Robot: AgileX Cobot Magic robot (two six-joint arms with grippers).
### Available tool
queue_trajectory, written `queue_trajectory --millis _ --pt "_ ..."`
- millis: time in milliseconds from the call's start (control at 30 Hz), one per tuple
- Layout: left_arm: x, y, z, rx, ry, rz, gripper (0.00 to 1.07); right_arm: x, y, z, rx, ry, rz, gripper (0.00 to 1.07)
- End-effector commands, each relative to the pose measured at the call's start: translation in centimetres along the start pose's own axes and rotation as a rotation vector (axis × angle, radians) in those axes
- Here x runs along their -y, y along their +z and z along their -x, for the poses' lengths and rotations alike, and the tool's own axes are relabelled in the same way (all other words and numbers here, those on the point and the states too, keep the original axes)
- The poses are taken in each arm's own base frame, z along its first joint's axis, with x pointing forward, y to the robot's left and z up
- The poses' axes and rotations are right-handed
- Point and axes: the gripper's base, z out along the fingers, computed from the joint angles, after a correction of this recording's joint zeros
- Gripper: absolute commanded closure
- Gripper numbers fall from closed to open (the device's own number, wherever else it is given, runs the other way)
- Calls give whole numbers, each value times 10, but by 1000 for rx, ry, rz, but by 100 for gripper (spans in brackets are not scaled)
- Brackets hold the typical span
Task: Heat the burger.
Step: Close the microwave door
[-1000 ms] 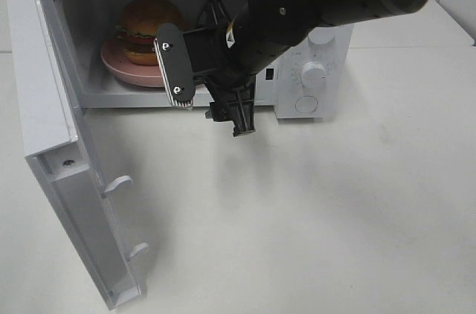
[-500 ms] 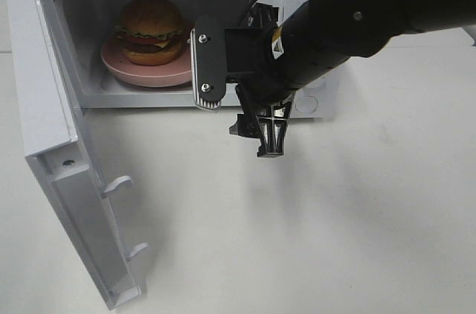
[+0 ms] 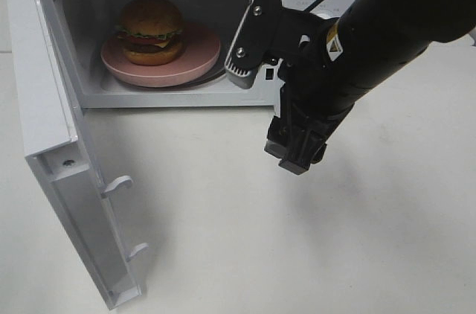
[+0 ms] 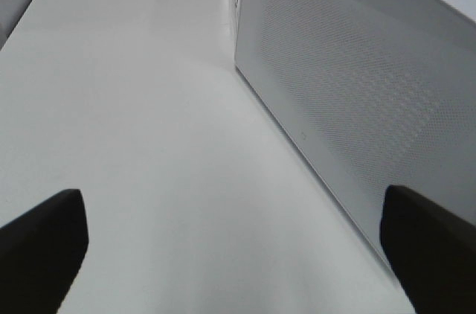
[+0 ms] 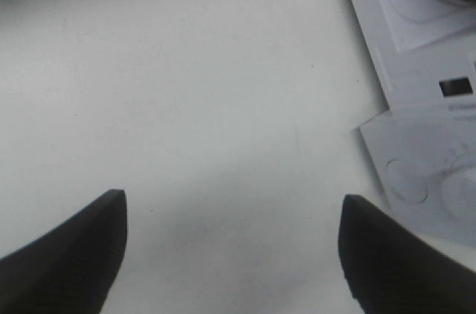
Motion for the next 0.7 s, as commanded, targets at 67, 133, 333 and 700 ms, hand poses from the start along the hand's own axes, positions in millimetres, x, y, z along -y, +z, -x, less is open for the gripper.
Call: queue_trajectory --millis 67,133,333,700 --pt "0 -2 0 27 3 -6 7 -1 -14 -9 -54 136 7 31" --pt "0 -2 0 27 3 -6 7 -2 -25 -14 -87 225 10 31" --pt "0 -2 0 27 3 -6 7 -3 -50 -24 -137 311 7 31" --pt "0 -2 0 27 3 -6 7 -10 -103 -52 -227 389 10 31"
